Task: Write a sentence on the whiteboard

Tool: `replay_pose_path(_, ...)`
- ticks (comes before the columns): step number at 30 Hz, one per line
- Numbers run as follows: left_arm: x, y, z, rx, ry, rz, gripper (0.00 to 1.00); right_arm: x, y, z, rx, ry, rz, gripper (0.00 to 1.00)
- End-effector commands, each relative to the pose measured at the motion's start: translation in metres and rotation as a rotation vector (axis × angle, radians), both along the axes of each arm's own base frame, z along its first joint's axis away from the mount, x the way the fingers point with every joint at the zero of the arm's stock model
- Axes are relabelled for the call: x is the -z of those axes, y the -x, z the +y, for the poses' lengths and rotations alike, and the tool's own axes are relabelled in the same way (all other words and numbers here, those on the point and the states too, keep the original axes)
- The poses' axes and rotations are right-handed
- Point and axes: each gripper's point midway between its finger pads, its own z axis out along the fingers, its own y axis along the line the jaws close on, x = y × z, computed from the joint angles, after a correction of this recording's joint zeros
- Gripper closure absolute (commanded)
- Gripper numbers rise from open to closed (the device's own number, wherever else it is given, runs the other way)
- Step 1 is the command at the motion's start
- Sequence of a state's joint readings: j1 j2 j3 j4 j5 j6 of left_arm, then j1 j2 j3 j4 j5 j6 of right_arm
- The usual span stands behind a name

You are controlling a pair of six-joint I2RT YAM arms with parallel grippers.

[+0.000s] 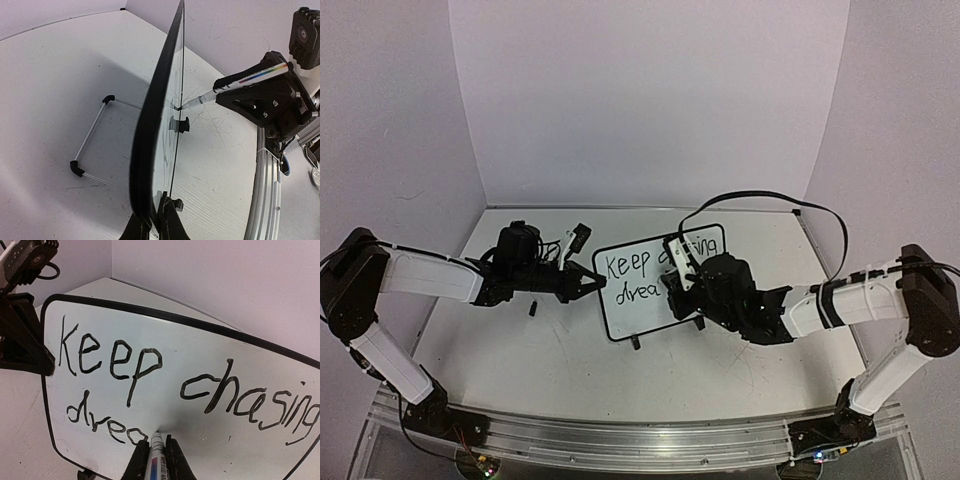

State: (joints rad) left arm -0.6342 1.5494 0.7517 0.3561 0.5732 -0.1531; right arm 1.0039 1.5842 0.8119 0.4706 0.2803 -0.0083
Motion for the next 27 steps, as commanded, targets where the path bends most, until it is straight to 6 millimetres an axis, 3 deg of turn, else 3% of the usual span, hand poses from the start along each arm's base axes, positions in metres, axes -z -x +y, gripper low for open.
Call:
replay_pose_path(1,0.010,-0.030,0.020,-0.135,-0.121,-0.089,1.00,-0.009,-0.009,0.004,0.049,-0.043,-0.004,1.00)
replay_pose_path(27,0.011,-0.031,0.020,-0.132,-0.124,-0.086,1.00,0.025,-0.003,-0.003,0.059,-0.005,0.086,1.00)
